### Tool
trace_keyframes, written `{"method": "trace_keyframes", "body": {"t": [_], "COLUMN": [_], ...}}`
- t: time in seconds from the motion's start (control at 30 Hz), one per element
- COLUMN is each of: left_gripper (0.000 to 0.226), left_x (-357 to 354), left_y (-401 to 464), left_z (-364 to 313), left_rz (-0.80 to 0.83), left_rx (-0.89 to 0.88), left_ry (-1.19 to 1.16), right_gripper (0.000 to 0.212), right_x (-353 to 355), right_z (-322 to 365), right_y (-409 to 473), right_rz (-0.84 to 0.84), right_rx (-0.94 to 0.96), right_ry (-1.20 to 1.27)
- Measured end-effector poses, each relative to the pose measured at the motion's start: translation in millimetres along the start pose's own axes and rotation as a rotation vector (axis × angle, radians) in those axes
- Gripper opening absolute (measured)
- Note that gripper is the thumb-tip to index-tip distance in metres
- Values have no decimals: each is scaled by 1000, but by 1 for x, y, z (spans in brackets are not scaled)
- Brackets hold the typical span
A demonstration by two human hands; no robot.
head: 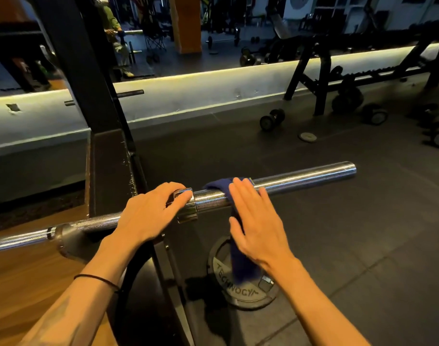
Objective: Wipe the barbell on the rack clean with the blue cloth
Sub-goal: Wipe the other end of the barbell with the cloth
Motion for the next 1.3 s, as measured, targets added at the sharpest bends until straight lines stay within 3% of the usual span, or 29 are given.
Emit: {"method": "trace_keyframes", "body": {"t": [0.1, 0.23, 0.37, 0.53, 0.7, 0.87, 1.1, 1.2, 1.3], "left_gripper": [63, 73, 64, 79, 62, 51, 63, 63, 58], "left_x": [1, 2, 3, -21, -24, -23, -18, -18, -17], "left_y": [-3, 3, 24, 44, 48, 43, 36, 33, 35], "left_z": [-8, -20, -65, -95, -101, -102, -106, -106, -105], "left_rz": [-31, -100, -123, 19, -91, -148, -91, -57, -26], "left_rx": [-87, -151, -280, -214, -58, -58, -122, -140, -133], "left_ry": [-62, 74, 290, 637, 606, 596, 578, 556, 516], "right_gripper": [71, 68, 70, 75, 73, 69, 68, 67, 66], "right_x": [24, 40, 32, 20, -4, 8, 54, 50, 23], "right_z": [-47, -82, -75, -58, -24, -47, -114, -90, -43], "right_y": [-6, -17, -12, -8, 3, -1, -10, -12, -6], "right_rz": [-47, -169, -128, -79, 1, 43, -80, -184, -133], "right_rx": [-147, -337, -316, -277, -153, -86, -362, -434, -349], "right_ry": [-34, 48, 66, 79, 109, -59, -130, -47, 62]}}
Point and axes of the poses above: each hand's wrist, its own y-axis towards the middle knuckle, its own x-axis out of the back of the hand, z = x × y, the point moved 8 cm from there along y, towards the middle knuckle, and after that the axes turned 8 degrees about y, right-handed, at the moved point
